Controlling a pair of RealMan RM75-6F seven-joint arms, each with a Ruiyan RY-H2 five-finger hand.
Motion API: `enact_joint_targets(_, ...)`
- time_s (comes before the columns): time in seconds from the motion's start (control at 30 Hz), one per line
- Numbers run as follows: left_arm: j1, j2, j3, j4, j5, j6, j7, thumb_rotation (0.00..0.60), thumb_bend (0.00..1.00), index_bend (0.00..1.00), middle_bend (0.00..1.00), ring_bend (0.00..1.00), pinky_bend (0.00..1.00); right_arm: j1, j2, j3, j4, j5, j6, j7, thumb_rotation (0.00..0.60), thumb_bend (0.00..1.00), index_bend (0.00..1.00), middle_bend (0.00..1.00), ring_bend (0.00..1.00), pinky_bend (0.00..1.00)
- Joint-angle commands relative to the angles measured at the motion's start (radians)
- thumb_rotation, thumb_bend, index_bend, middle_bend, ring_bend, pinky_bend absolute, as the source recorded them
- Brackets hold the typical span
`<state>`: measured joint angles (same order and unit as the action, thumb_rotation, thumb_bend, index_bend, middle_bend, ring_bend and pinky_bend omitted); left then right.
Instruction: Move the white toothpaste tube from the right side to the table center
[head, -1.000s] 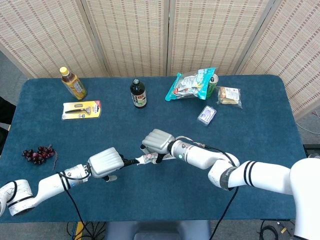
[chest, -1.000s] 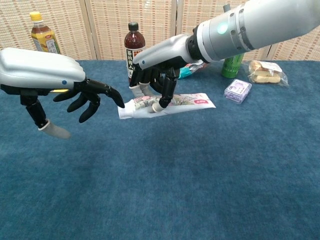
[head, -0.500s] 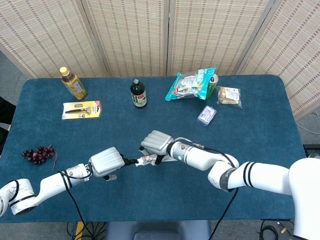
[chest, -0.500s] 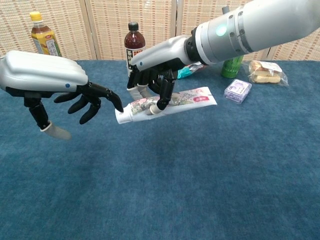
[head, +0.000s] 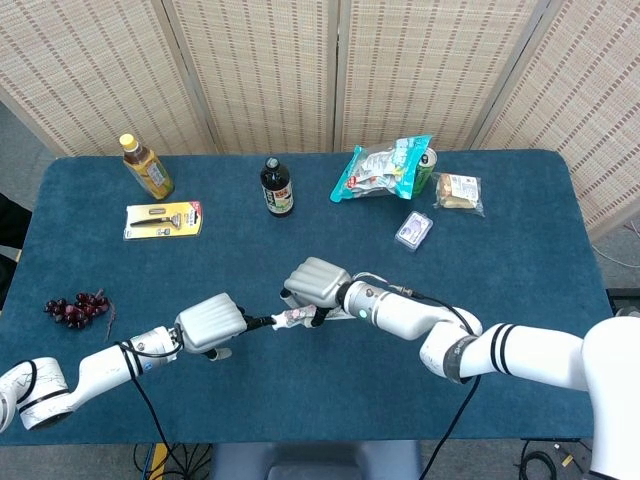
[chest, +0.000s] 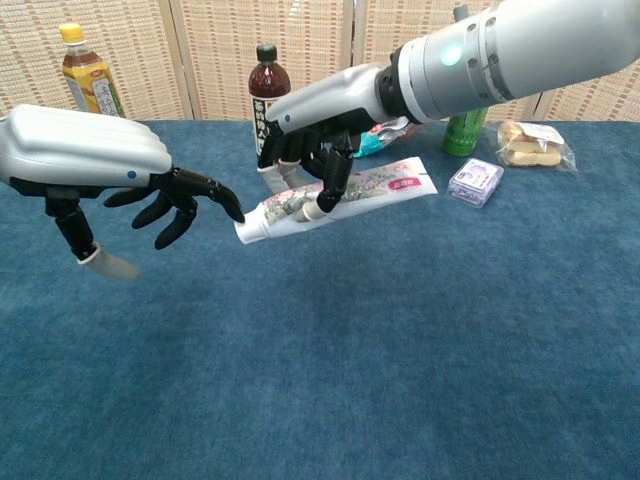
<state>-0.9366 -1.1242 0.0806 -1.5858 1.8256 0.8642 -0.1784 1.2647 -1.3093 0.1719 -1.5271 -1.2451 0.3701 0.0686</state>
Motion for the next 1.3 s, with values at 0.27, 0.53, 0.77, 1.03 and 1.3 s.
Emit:
enact_joint_targets(0.27,-0.001,0.001,0.01,0.001,-0.012,-0.004,0.006,0.6,0.2,0.16,0.54,0.58,0.68,-0.018,0.005,0.005,-0.003,-0.03,0.028,0.027,0.6,1.0,0.86,0.76,0.7,0.58)
enact_joint_targets(0.53,-0.003,0.003,0.016,-0.001,-0.02,-0.008,0.009,0.6,0.2,0.16,0.54,0.58,0.68,-0.031,0.01,0.004,-0.006,-0.054,0.046,0.044,0.6,1.0,0.88,0.77,0.71,0.59)
enact_joint_targets(0.77,-0.005,-0.002,0.018,0.001,-0.023,-0.01,0.011,0.6,0.2,0.16,0.54,0.58,0.68,-0.038,0.012,0.002,-0.003,-0.067,0.056,0.055,0.6,1.0,0.88,0.78,0.71,0.59)
enact_joint_targets(1.03,-0.009,-0.006,0.018,0.001,-0.027,-0.006,0.003,0.6,0.2,0.16,0.54,0.58,0.68,-0.048,0.008,0.009,-0.006,-0.088,0.078,0.084,0.6,1.0,0.88,0.78,0.72,0.59)
enact_joint_targets(1.3,-0.013,-0.014,0.017,0.006,-0.027,-0.001,-0.002,0.6,0.2,0.15,0.54,0.57,0.68,-0.06,0.014,0.017,-0.013,-0.125,0.102,0.135,0.6,1.0,0.89,0.78,0.72,0.59)
